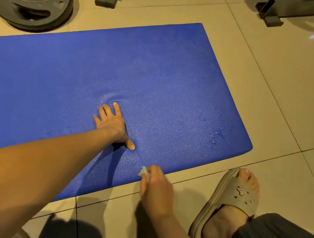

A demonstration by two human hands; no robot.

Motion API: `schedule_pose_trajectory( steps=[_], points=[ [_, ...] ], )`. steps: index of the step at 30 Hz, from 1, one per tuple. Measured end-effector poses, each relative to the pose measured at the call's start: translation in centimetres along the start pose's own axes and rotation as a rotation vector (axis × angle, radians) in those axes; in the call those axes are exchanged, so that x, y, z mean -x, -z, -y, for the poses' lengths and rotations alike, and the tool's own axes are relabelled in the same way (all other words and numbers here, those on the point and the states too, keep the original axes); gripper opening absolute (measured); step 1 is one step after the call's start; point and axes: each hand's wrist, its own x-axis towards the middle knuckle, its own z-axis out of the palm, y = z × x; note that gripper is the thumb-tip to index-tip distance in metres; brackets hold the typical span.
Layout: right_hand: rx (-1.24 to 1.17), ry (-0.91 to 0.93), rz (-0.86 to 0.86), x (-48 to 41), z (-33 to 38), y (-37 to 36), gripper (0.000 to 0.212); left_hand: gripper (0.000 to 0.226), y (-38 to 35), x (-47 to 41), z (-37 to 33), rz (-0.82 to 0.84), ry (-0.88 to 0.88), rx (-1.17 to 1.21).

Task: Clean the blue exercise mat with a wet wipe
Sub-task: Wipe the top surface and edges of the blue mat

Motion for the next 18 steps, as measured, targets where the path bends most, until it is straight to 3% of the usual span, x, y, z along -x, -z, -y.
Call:
schedule_pose_trajectory(
  steps=[6, 10, 12, 14, 18],
  points=[
    [0.049, -0.449, -0.302, -4.7, -9.0, 6.3, 0.017, 0.183, 0.1, 0.1, -0.2, 0.013, 0.008, -0.009],
    [-0.118, -0.284, -0.153, -1.2, -2.3, 2.4, 0.015, 0.181, 0.3, 0.2, -0.4, 0.03, 0.017, -0.023],
    [-0.086, -0.116, -0.007, 0.6, -0.5, 1.2, 0.008, 0.181, 0.2, 0.2, -0.2, 0.028, 0.018, -0.011],
    [-0.016, -0.018, 0.007, -0.2, -2.4, 1.9, 0.009, 0.18, 0.1, 0.3, 0.0, 0.02, 0.015, 0.0],
    [-0.034, -0.274, -0.054, -4.9, -8.6, 6.7, 0.012, 0.179, 0.0, 0.2, 0.1, 0.014, 0.019, 0.012]
  ],
)
